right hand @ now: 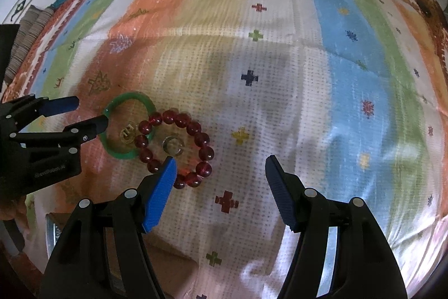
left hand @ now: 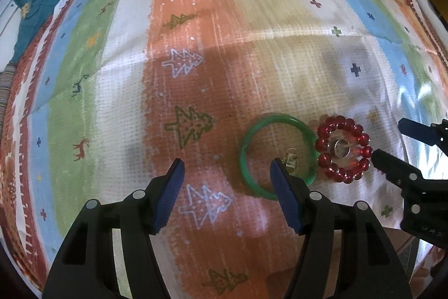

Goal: Organize jewelry
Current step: 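Move both open tools over the green jade bangle and red bead bracelet, then grasp the green jade bangle with the left tool while the right tool grasps the red bead bracelet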

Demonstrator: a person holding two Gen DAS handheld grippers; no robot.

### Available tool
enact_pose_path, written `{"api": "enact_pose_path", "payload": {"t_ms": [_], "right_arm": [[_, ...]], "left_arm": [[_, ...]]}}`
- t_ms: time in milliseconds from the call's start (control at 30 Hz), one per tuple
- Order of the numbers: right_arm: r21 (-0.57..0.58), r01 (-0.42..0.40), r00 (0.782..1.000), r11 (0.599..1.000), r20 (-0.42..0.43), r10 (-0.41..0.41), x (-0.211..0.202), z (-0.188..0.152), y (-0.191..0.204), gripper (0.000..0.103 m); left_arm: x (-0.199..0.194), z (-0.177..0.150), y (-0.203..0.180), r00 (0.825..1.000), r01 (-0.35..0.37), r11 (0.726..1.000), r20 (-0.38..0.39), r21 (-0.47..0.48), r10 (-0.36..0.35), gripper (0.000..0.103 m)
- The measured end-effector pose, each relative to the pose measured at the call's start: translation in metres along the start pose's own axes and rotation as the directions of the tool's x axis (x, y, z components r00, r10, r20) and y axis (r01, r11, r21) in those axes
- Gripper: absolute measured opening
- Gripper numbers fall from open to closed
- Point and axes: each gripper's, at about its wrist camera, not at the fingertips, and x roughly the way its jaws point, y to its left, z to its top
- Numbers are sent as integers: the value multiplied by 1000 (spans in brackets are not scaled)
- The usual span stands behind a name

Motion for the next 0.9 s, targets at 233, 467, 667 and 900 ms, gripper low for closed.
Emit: {"api": "enact_pose_path", "payload": {"t_ms": [233, 467, 667, 900], "right_arm": [[-10, 9, 1000, 1000, -28, -10, 14, 1, 0, 66], [-20, 18, 999, 1000, -32, -18, 19, 1, 0, 62], [-18, 16, 999, 1000, -29, -16, 18, 1, -5, 34], [-43, 14, 1000, 999, -16, -15, 14, 2, -1, 14]], "left_arm": [[11, 4, 4, 1000, 8, 1000, -7, -3, -8, 63], [23, 4, 6, 1000, -5, 1000, -19, 13, 5, 61], [25, 3, 9, 1000, -10, 1000, -28, 20, 10, 33], [23, 2, 8, 999, -20, 1000, -26, 21, 21, 7]]}}
